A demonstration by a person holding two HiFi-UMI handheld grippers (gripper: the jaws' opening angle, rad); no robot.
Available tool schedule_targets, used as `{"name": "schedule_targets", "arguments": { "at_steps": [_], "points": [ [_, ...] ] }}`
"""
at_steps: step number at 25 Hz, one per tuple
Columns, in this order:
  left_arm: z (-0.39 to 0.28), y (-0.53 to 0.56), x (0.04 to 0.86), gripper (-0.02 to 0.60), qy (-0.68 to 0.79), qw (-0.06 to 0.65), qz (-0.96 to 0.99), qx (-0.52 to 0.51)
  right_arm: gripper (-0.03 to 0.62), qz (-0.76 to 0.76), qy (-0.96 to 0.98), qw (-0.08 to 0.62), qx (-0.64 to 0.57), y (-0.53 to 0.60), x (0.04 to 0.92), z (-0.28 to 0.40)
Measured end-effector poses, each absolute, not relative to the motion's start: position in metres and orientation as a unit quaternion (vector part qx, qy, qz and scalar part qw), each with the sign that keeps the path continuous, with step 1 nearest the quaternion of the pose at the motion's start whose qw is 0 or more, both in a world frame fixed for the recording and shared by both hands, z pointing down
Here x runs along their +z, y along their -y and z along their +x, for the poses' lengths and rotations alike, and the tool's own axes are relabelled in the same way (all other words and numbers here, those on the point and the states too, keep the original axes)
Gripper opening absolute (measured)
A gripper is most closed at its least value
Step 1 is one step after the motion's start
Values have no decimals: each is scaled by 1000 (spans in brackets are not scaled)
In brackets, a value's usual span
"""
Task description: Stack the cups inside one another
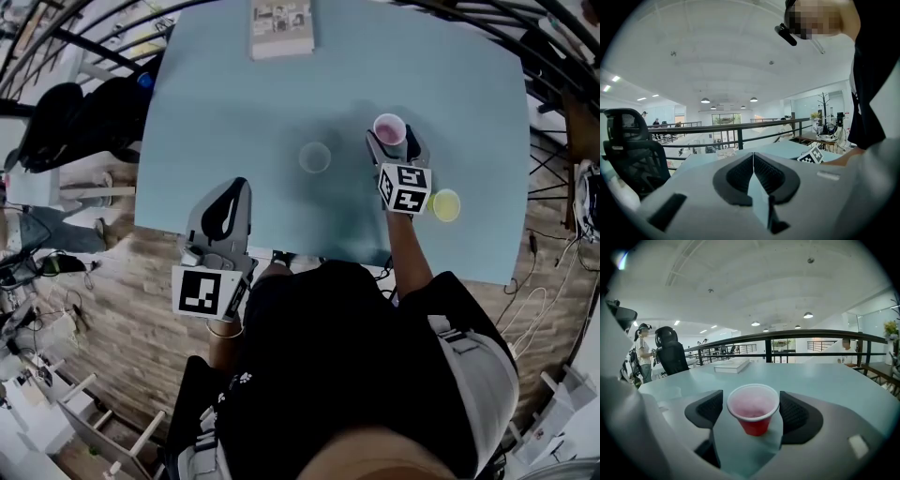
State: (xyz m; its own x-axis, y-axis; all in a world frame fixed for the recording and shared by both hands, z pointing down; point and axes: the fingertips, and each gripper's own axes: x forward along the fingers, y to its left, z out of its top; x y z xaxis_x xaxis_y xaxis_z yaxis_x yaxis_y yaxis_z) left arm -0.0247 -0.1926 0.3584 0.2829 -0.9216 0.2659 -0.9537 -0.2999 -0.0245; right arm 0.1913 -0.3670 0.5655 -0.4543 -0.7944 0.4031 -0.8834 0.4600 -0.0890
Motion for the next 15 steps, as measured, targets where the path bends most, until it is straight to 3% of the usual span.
{"name": "schedule_targets", "arguments": {
  "at_steps": [15],
  "points": [
    [-37,184,363,-8,601,78,789,101,345,485,851,154,134,362,557,183]
  ]
}}
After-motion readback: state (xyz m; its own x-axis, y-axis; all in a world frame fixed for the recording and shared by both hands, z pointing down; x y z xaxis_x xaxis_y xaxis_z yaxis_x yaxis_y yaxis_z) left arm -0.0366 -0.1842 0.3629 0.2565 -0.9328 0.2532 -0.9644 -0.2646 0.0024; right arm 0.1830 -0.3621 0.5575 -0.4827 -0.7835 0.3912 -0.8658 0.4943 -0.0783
